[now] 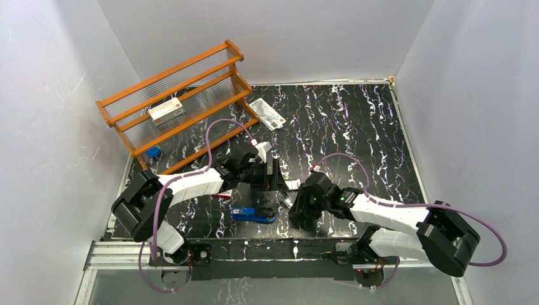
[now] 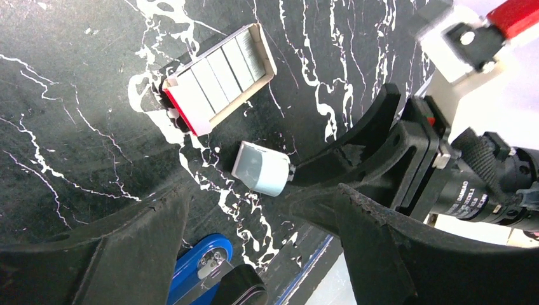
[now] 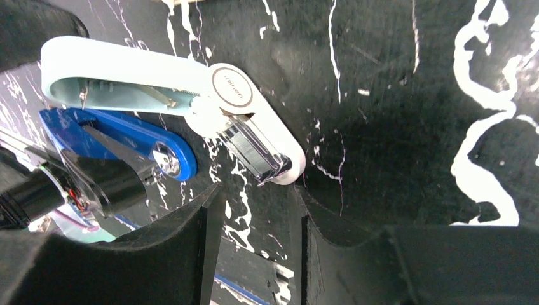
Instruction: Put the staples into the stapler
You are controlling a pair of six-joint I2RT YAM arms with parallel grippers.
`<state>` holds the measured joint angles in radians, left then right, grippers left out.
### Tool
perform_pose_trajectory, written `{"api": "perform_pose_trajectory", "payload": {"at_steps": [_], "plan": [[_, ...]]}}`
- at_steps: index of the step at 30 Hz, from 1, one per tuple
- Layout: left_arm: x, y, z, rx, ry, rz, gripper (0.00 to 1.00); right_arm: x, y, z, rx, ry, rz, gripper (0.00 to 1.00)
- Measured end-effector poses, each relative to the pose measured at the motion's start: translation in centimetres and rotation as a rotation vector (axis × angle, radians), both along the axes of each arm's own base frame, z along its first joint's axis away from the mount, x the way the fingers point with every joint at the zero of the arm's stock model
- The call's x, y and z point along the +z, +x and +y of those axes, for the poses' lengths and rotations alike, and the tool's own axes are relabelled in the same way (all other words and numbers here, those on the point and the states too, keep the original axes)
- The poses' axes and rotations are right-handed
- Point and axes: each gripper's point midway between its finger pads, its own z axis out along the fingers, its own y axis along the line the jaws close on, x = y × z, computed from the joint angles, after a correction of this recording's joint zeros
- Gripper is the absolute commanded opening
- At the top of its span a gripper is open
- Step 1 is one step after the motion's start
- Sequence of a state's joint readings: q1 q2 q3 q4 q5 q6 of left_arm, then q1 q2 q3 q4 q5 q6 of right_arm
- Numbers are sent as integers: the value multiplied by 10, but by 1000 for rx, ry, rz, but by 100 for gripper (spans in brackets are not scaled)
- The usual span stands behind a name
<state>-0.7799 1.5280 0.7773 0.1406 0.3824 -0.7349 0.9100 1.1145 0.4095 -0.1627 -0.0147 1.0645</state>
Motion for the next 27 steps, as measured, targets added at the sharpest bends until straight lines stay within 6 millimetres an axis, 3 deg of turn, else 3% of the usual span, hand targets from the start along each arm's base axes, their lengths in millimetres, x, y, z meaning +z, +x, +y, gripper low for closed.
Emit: {"api": "perform_pose_trajectory", "payload": {"at_steps": [8,13,20,27], "plan": [[-4,1,8,25,23,-21,80,-2,23,-3,1,-45,-45,44],[-2,4,22,81,49,-65,81,-2,36,-5,26,-75,-80,48],[-2,6,25,118,52,-59,81,6,56,-20,29,-43,-111,52],[-1,5,24,137,45,-36,63,15,54,-29,26,6,-136,43]]}}
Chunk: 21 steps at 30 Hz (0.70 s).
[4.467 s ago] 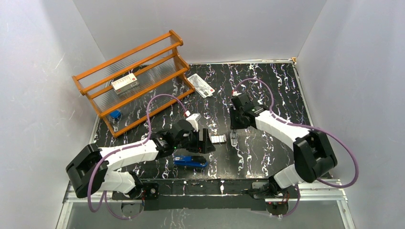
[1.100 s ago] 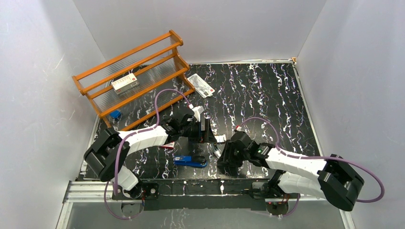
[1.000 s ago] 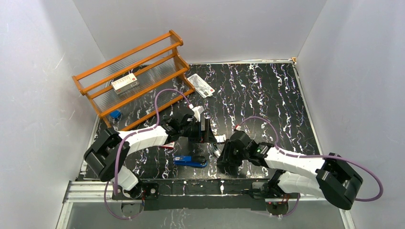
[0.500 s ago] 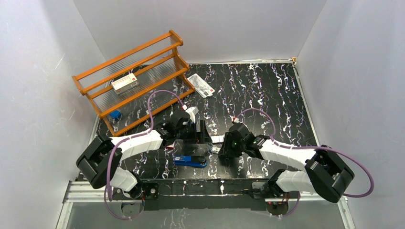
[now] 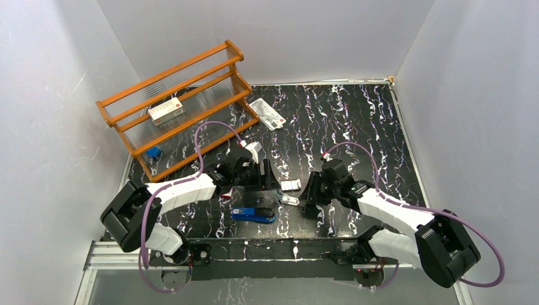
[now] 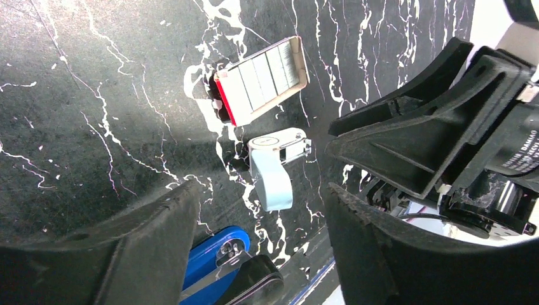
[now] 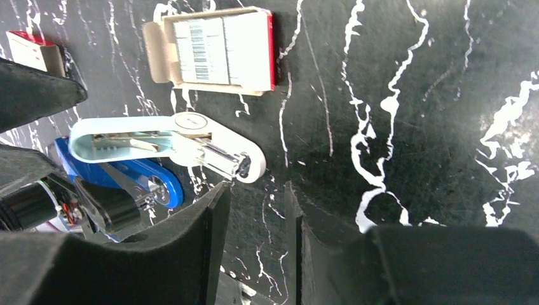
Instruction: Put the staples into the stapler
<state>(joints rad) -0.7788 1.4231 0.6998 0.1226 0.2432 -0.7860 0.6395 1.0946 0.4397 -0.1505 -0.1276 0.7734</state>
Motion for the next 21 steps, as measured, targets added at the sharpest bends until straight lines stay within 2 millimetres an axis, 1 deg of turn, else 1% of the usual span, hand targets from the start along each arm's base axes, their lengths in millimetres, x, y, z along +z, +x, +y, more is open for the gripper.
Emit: {"api": "perform_pose_trajectory", "payload": {"at_steps": [4,5,9,15,21], "plan": [[0,0,0,4,-3,5,50,-9,-4,-4,-3,-11,36,39],[0,0,0,2,-4,5,48,-11,-5,-4,-3,-16,46,38],[0,-2,-1,-10,-5,5,46,-18,-6,-3,3,-18,65,38],[-5,-7,-3,-51,-9,19,37,-18,0,4,31,12,48,37],[-4,-14,-7,-94,-27,32,33,-19,0,8,51,31,48,35]]}}
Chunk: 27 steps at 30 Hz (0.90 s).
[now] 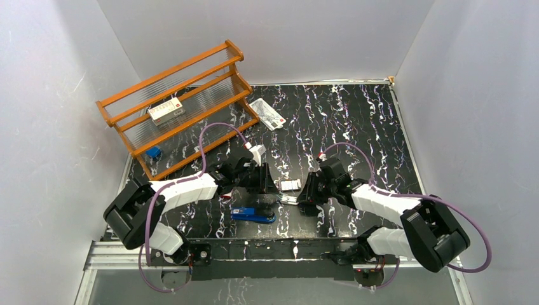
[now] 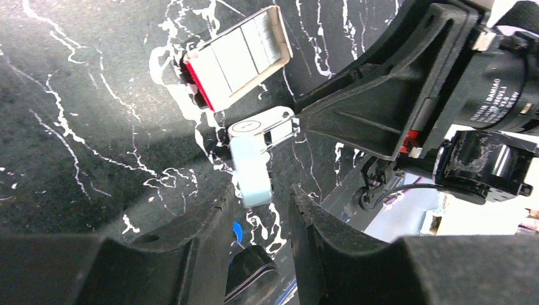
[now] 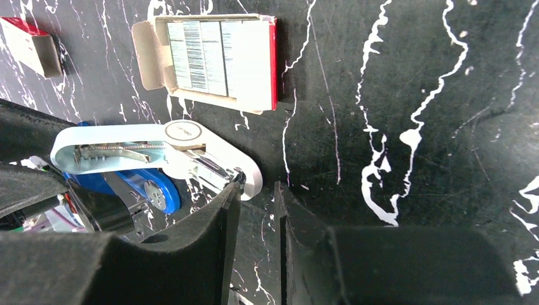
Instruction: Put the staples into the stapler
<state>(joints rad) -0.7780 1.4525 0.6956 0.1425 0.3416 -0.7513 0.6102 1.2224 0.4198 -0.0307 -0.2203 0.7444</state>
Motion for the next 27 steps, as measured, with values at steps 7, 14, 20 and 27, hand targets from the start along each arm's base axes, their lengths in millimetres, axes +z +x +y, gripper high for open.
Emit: {"api": "perform_pose_trajectory", "payload": {"at_steps": [7,14,20,27], "plan": [[4,-1,-3,-12,-21,-3,27,-1,-1,6,29,25,10,33],[-1,1,-2,-6,-5,9,23,-2,-1,9,39,30,22,31],[0,6,-4,-5,12,7,21,-3,0,9,39,28,27,30],[1,14,-9,-4,68,-20,23,-3,1,12,43,40,32,29]]}}
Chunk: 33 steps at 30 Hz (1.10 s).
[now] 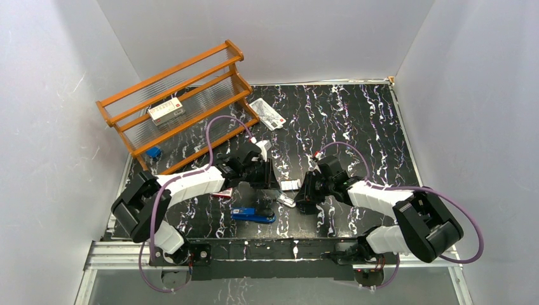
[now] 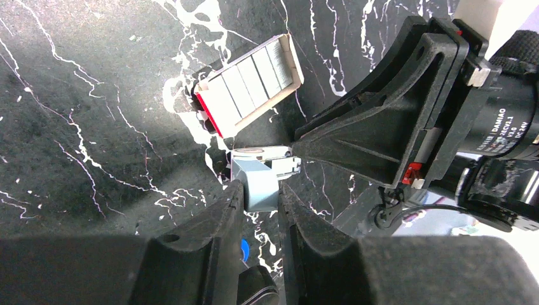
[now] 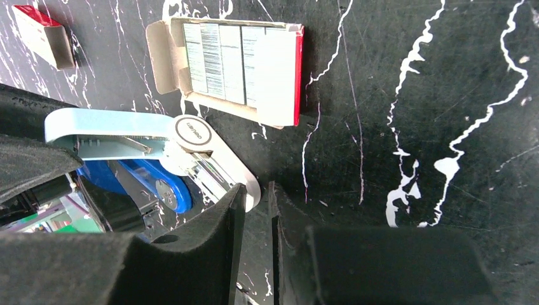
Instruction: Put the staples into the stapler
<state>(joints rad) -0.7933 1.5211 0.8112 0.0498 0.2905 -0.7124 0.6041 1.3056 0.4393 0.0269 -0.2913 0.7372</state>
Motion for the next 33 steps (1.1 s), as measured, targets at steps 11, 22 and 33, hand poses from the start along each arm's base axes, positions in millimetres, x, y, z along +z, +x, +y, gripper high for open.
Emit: {"api": "perform_pose_trajectory", "payload": {"at_steps": [11,22,33], "plan": [[0,-8,-11,-24,103,-84,22,1,2,1,-2,1,-8,30],[2,-5,-15,-17,191,-236,21,4,-1,-10,-34,-19,-41,37],[-4,-4,7,-18,287,-296,21,17,0,-8,-16,19,-103,45]]}}
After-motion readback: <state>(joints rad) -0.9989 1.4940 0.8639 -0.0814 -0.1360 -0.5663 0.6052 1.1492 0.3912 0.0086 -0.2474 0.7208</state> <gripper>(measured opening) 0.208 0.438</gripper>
